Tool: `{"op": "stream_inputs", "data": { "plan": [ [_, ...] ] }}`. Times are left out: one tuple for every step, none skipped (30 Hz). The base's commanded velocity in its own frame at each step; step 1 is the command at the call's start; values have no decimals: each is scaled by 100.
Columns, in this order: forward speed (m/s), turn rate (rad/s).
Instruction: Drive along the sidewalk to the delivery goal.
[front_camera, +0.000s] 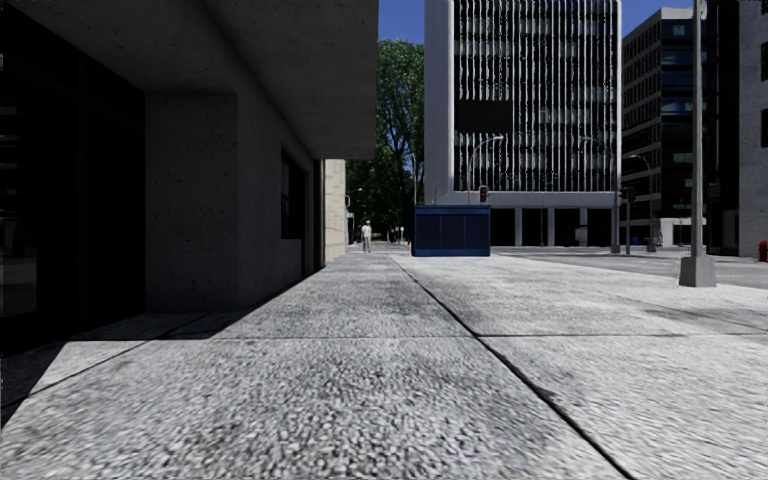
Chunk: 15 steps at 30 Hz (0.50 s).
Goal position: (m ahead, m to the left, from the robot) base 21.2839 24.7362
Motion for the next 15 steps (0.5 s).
{"op": "stream_inputs", "data": {
  "plan": [
    [200,0],
    [200,0],
    [200,0],
    [200,0],
    [200,0],
    [200,0],
    [200,0],
    [200,-5],
    [200,-5],
    [200,-10],
    [200,-28],
    [200,-28],
    [200,-30],
    [200,-31],
    [200,-31]
  ]
}}
